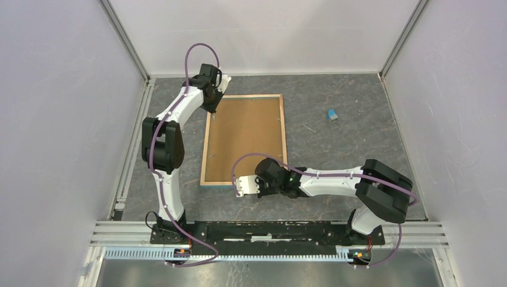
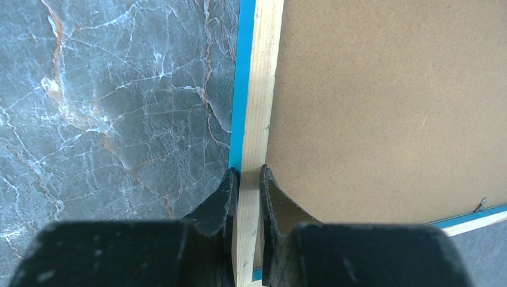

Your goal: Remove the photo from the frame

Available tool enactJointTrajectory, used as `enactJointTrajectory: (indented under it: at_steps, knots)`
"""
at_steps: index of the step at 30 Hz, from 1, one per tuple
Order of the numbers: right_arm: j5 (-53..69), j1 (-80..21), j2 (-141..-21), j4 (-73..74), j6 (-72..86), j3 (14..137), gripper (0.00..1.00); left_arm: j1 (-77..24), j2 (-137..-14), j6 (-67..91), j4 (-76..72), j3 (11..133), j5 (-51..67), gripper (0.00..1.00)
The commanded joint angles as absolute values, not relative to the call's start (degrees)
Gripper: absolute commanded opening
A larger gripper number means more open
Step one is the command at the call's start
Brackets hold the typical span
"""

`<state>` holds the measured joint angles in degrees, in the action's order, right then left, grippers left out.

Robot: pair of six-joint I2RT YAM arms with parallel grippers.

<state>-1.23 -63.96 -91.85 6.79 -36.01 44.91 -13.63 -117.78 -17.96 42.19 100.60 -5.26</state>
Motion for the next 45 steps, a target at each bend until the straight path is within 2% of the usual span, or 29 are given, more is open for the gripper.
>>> enactJointTrajectory:
  at_steps: [1,15,36,45]
  knots:
    - [5.97,-64.34,-97.79,20.22,-35.37,40.80,0.00,-14.07,-119.04,-17.61,41.22,102.69,-2.90,0.02]
    - [5.50,-64.31,-98.33,20.21,-35.51,41.04,0.00,-15.33,-114.24,-18.55,41.17,96.40,-1.07,0.02]
    - [2.21,-64.08,-97.09,20.22,-37.01,40.18,0.00,-15.82,-109.13,-18.23,41.90,93.78,-0.26,0.02]
    - [0.35,-56.61,-93.46,20.98,-43.72,38.37,0.00,-14.01,-104.70,-16.33,43.03,94.79,3.07,0.02]
